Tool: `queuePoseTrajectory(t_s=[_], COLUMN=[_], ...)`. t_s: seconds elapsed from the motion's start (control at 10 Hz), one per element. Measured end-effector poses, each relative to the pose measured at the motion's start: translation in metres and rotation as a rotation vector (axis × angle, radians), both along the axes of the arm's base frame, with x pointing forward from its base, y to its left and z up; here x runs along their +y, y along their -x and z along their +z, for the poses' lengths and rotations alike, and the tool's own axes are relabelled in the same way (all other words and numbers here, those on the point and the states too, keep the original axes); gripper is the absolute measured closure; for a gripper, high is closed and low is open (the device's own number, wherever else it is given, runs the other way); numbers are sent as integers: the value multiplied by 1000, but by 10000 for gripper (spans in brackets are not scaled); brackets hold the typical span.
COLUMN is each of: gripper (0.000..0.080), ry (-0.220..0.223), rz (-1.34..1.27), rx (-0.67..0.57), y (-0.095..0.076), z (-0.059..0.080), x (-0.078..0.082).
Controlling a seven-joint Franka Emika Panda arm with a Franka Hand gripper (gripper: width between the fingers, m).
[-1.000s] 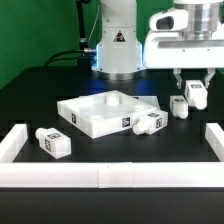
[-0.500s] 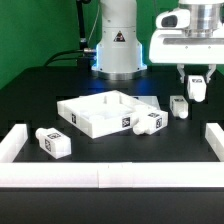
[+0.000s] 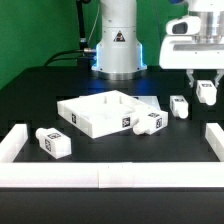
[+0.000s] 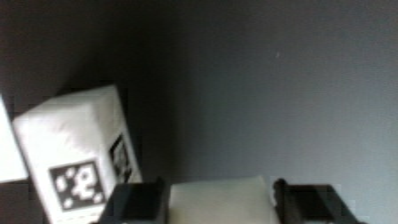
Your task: Assemble one leg
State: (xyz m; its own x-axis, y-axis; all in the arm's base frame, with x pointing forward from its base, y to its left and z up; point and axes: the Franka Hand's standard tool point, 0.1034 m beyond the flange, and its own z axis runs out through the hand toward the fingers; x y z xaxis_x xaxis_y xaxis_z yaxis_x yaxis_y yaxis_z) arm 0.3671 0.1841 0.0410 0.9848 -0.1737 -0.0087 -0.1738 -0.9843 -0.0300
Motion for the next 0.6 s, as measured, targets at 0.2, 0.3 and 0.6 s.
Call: queuePoseTrajectory(t_s=[0.2, 0.3, 0.6], gripper=[509, 509, 509], ry=[6, 10, 19], rz=[12, 13, 25], rx=[2, 8, 24], y=[7, 9, 12], z=[-14, -18, -29], x=[1, 0, -9])
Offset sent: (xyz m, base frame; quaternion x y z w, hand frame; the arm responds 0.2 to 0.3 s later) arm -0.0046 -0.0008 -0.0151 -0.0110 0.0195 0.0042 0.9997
